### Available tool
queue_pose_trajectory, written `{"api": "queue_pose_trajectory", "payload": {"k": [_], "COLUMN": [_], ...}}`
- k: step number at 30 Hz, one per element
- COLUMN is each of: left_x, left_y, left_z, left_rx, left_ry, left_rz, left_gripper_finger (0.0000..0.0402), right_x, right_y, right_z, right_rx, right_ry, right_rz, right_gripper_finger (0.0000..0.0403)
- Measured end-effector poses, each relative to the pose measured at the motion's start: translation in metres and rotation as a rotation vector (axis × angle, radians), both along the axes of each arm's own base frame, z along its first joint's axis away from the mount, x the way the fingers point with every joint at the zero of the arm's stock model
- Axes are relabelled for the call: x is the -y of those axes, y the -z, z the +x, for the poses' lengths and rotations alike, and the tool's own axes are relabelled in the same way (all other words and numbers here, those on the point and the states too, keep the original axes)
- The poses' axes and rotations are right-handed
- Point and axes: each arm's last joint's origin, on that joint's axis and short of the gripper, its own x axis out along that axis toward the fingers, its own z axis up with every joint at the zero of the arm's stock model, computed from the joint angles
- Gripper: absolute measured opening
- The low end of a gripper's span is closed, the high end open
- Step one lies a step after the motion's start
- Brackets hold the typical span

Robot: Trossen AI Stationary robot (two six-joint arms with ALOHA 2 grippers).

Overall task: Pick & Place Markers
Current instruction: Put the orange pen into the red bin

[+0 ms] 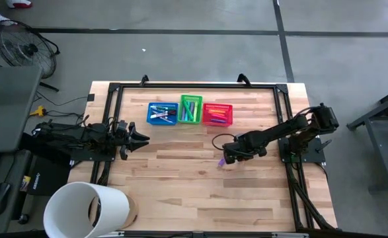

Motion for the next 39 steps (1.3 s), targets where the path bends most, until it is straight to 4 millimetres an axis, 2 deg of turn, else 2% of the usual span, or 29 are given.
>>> {"api": "queue_pose_trajectory", "payload": {"k": [6,15,20,26,32,35,39], "left_x": [0.0,0.0,0.0,-0.002,-0.003,-0.004,-0.004], "left_y": [0.0,0.0,0.0,-0.001,-0.002,-0.002,-0.002], "left_z": [0.0,0.0,0.0,0.0,0.0,0.0,0.0], "left_rx": [0.0,0.0,0.0,0.012,0.022,0.023,0.024], "left_ry": [0.0,-0.001,-0.002,-0.062,-0.113,-0.136,-0.15], "left_rz": [0.0,-0.016,-0.037,-0.048,-0.041,-0.041,-0.041], "left_gripper_finger": [0.0115,0.0115,0.0115,0.0115,0.0115,0.0115,0.0115], "right_x": [0.001,0.006,0.02,0.052,0.101,0.125,0.155], "right_y": [-0.011,-0.048,-0.072,-0.106,-0.129,-0.132,-0.126], "right_z": [-0.004,-0.018,-0.025,-0.026,-0.021,-0.02,-0.017], "right_rx": [0.042,0.152,0.26,0.37,0.428,0.436,0.416], "right_ry": [-0.032,-0.1,-0.18,-0.343,-0.565,-0.715,-0.893], "right_rz": [-0.009,-0.049,-0.094,-0.179,-0.261,-0.279,-0.269], "right_gripper_finger": [0.0019,0.0019,0.0019,0.0019,0.0019,0.0019,0.0019]}}
